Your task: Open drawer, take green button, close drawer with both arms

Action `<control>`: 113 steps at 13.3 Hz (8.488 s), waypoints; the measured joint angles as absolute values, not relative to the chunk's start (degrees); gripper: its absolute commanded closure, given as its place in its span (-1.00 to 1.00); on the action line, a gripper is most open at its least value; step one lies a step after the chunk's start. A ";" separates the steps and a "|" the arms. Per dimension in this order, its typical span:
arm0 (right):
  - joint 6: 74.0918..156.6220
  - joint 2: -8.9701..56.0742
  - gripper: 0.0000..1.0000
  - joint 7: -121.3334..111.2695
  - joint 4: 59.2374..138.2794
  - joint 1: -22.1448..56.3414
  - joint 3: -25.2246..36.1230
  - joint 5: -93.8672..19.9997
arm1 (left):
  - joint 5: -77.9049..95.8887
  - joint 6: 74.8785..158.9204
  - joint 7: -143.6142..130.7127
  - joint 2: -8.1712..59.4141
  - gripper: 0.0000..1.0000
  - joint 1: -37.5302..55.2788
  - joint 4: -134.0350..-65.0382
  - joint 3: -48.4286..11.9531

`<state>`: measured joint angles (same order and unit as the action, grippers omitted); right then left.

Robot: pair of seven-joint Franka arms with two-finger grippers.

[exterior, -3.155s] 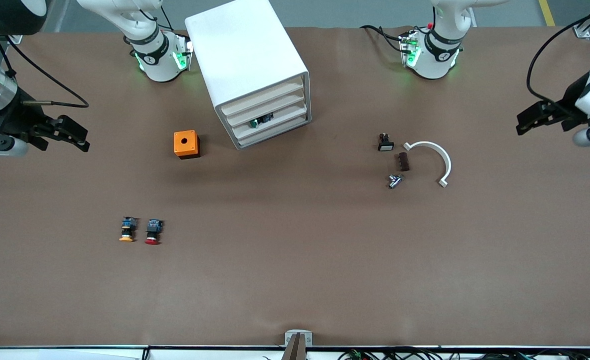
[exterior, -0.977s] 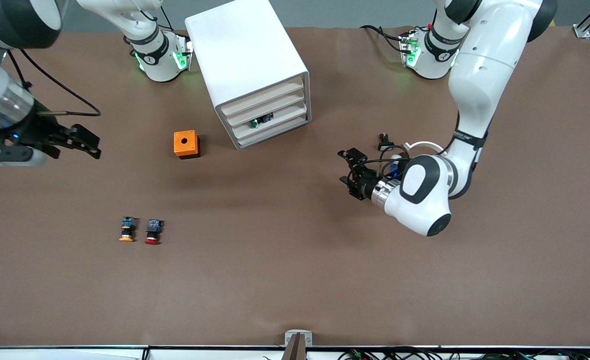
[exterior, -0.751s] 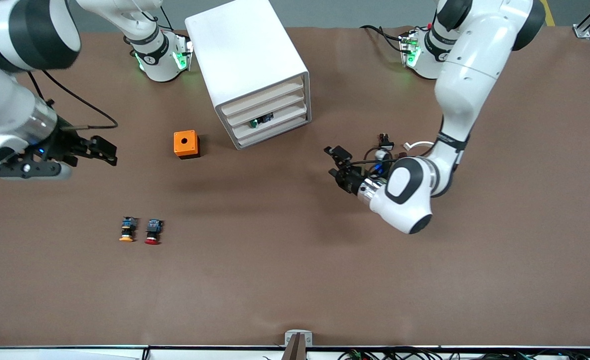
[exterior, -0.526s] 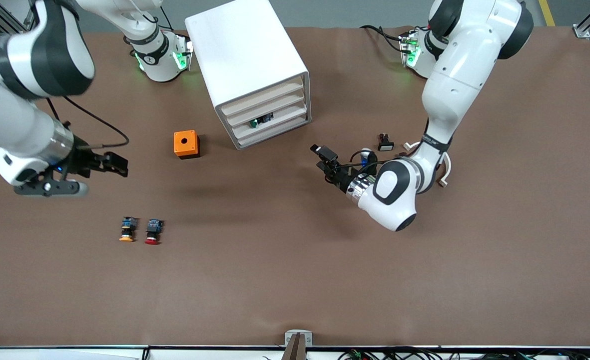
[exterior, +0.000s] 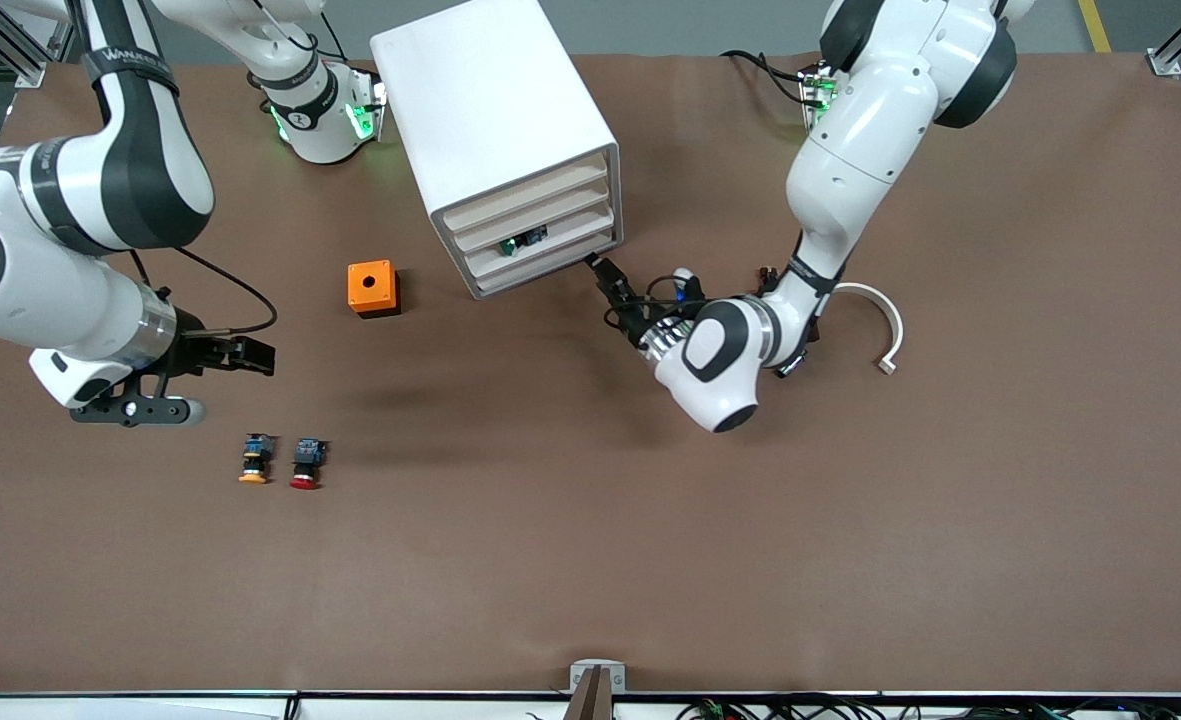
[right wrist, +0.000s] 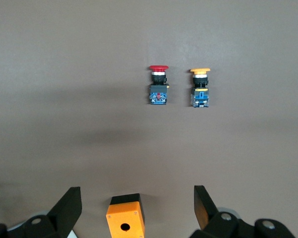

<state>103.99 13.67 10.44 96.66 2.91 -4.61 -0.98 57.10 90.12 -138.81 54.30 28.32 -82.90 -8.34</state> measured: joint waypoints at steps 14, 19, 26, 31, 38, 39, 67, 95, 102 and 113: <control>104.04 15.30 -1.00 56.74 96.68 21.80 -5.14 -1.36 | 57.11 90.11 -132.99 54.62 0.80 34.44 -82.77 -8.76; 106.25 16.80 -1.00 69.42 96.91 26.75 -5.12 -4.58 | 57.10 90.23 -132.56 54.77 0.94 34.11 -82.59 -7.90; 114.48 20.90 -1.00 84.37 98.30 33.86 -5.12 -4.67 | 57.11 90.85 -128.65 54.78 0.83 27.91 -80.85 -5.86; 120.77 21.86 -1.00 90.34 100.77 36.97 -5.11 -4.68 | 57.12 92.45 -124.91 54.77 0.13 27.19 -79.54 -4.31; 129.58 22.34 -1.00 93.81 105.96 39.84 -5.08 -4.64 | 57.18 94.00 -122.21 54.77 -0.99 24.57 -79.20 -3.37; 130.36 22.79 -1.00 94.36 106.20 40.19 -5.05 -4.62 | 57.18 94.01 -122.18 54.75 -0.99 23.83 -78.92 -3.34; 111.68 24.61 0.93 41.39 89.18 21.35 -3.20 -1.81 | 20.66 104.82 -94.46 46.51 -0.98 23.19 -72.79 -4.20; 141.97 38.09 -1.00 16.14 101.28 8.33 -3.15 2.48 | 6.14 114.73 -79.79 49.32 -0.99 47.96 -75.00 -6.67; 139.85 36.50 -1.00 16.09 98.02 6.83 -3.18 2.45 | 8.94 114.73 -80.87 49.32 -0.99 48.37 -75.77 -10.43; 119.90 15.65 -1.00 16.08 97.02 3.23 -3.49 2.45 | 12.24 114.75 -80.87 49.38 -0.99 49.43 -76.54 -11.20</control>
